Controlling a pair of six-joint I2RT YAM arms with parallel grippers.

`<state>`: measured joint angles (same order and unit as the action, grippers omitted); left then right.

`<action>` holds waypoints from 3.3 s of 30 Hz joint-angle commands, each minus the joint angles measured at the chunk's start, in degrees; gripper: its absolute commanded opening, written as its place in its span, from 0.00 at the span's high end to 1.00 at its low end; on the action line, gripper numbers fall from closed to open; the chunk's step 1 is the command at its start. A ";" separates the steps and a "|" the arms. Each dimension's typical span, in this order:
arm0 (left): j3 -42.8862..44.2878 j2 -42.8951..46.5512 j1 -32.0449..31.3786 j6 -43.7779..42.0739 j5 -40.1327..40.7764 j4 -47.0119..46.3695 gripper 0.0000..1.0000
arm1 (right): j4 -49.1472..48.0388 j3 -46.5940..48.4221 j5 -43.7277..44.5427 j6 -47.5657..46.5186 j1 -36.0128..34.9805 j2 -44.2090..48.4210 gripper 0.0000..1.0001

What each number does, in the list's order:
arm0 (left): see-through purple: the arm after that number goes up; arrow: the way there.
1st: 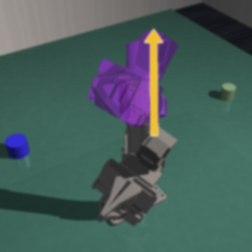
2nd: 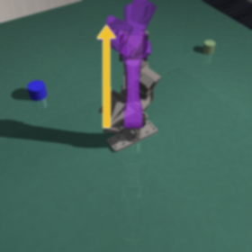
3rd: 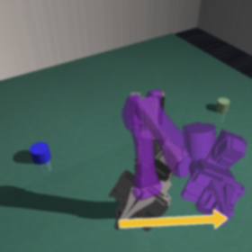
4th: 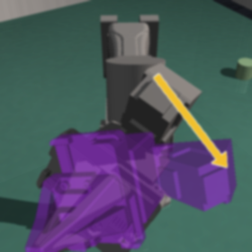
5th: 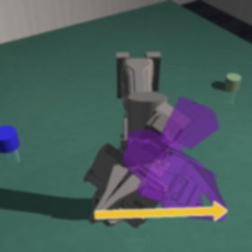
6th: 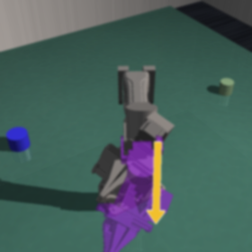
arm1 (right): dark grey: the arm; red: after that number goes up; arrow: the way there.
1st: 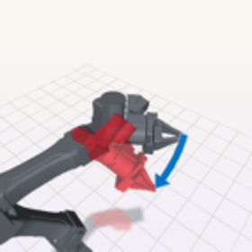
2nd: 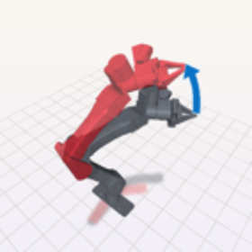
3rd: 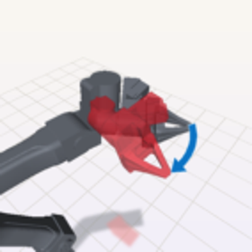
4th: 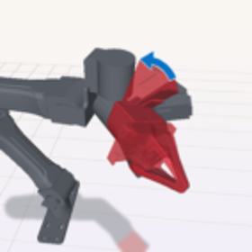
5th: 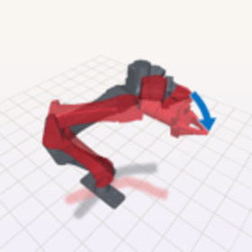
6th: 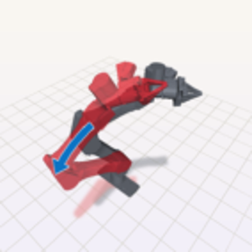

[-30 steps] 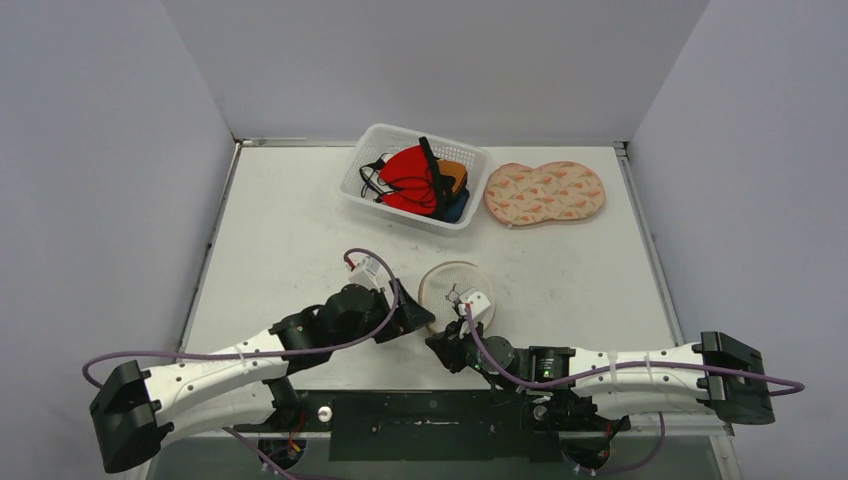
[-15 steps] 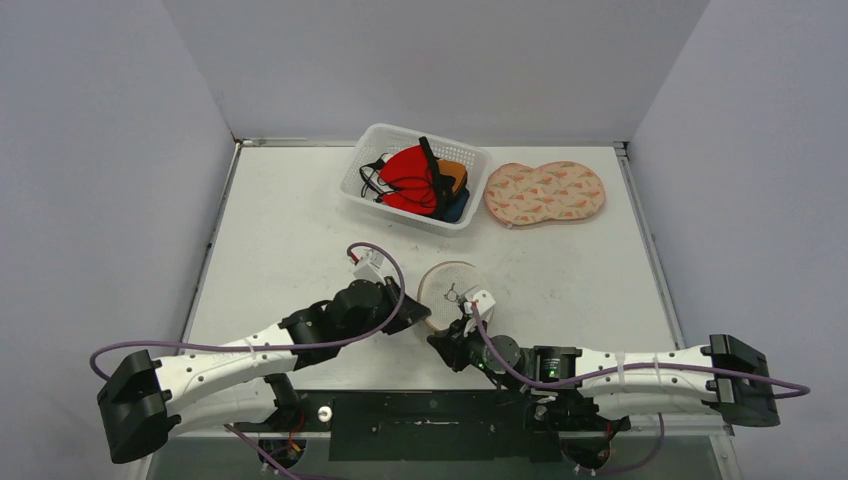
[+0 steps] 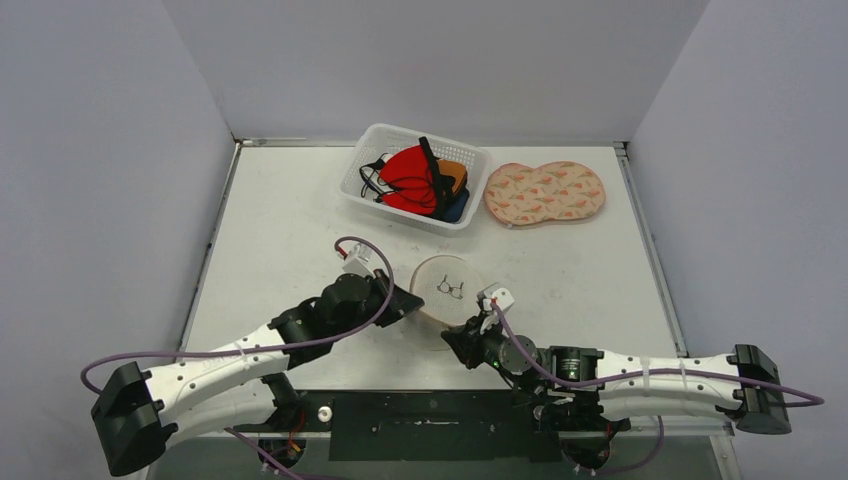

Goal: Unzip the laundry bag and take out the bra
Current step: Unzip the laundry bag at the center of the board.

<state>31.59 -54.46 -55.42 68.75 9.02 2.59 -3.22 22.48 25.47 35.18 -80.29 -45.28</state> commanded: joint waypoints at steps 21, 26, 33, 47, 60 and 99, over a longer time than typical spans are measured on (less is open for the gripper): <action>-3.29 7.34 6.70 -2.28 -10.56 2.35 0.25 | -0.87 -0.94 2.77 0.97 -0.13 0.45 0.95; -6.27 15.30 -0.46 3.22 -3.80 6.08 0.23 | -2.99 0.50 0.85 0.36 -0.13 -1.21 0.95; -4.41 9.51 -8.49 6.04 2.71 2.05 0.25 | -7.43 3.69 -3.46 -1.95 -0.19 -7.69 0.95; -4.68 5.74 -7.68 7.87 9.17 -1.80 0.61 | -10.87 4.12 -8.34 -3.12 -0.30 -9.87 0.95; -5.97 7.47 -4.13 7.38 7.99 -1.19 1.00 | -3.25 3.29 -3.88 -2.46 -0.30 -4.98 0.95; -3.41 11.67 6.02 -2.31 -10.01 7.17 0.27 | -3.86 2.47 -2.21 0.22 -0.41 -3.84 0.95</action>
<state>28.27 -50.72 -46.72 65.30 -6.72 -0.12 -1.30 21.19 25.15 36.62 -80.36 -47.13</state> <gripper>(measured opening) 0.699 0.084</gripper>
